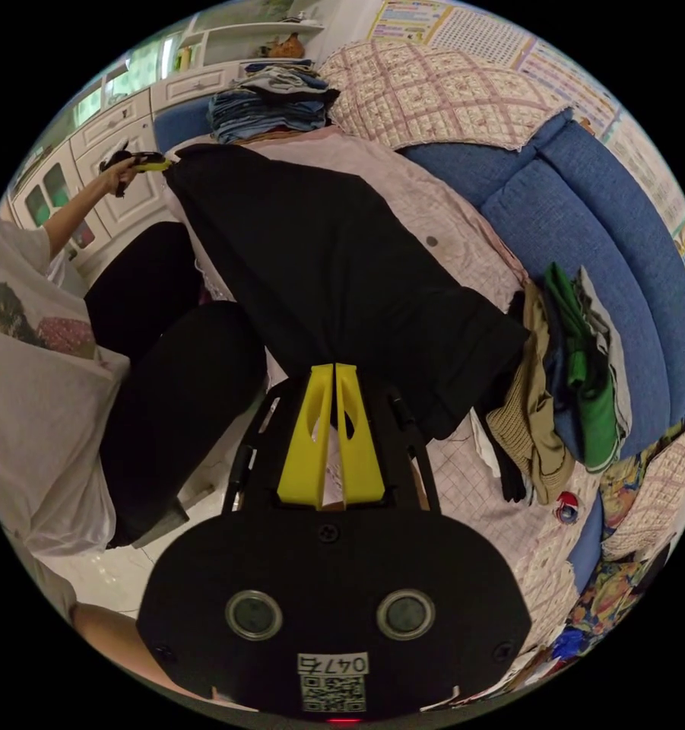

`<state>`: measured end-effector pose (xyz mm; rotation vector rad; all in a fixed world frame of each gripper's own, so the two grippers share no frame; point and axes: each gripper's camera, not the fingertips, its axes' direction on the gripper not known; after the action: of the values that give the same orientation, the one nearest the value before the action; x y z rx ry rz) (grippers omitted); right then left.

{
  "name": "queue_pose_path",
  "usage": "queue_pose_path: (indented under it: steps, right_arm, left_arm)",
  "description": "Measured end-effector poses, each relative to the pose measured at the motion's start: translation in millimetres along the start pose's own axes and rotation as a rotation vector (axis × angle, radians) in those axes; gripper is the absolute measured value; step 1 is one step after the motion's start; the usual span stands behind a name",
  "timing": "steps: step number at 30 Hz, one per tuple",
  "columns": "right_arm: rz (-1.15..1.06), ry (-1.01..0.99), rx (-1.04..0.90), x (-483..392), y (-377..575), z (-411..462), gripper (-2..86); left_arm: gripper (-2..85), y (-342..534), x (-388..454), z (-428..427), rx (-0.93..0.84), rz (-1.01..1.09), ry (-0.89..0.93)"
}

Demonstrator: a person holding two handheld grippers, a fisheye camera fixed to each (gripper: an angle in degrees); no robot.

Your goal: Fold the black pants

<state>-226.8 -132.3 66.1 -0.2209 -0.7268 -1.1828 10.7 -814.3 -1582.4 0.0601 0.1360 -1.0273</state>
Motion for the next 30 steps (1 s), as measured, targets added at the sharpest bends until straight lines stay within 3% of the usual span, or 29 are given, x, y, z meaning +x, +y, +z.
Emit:
queue_pose_path:
  steps: [7, 13, 19, 20, 21, 23, 25, 30]
  right_arm:
    - [0.015, -0.004, 0.016, 0.8, -17.1, 1.4, -0.5]
    - [-0.017, -0.031, -0.019, 2.3, -35.5, 14.3, -0.4]
    - [-0.043, -0.048, -0.145, 9.6, -58.8, 27.2, 0.5]
    - [-0.042, -0.045, -0.140, 10.4, -62.4, 26.7, 0.9]
    - [-0.033, -0.050, -0.120, 12.1, -65.8, 25.5, 1.1]
    - [-0.010, -0.058, -0.083, 15.1, -70.6, 25.2, 1.2]
    - [0.004, -0.062, -0.066, 16.4, -75.1, 29.5, 1.1]
    - [-0.038, -0.023, -0.064, 12.0, -103.9, 43.5, 0.8]
  left_arm:
    - [-0.9, -3.0, 12.3, -30.6, -0.007, 0.040, -0.119]
    - [-0.9, 8.8, -57.7, -43.4, 0.055, -0.158, 0.157]
    - [-0.9, -33.4, -0.5, -92.7, 0.112, 0.137, 0.227]
    - [-0.9, -41.5, 17.4, -103.1, 0.137, 0.261, 0.200]
    - [-0.9, -50.1, 22.7, -105.4, 0.133, 0.310, 0.021]
    - [-0.9, -66.0, -7.9, -89.0, 0.015, 0.164, -0.136]
    - [-0.9, -67.7, -45.3, -76.4, -0.062, 0.039, -0.025]
    - [-0.9, -70.4, -93.8, -90.1, -0.016, -0.022, 0.094]
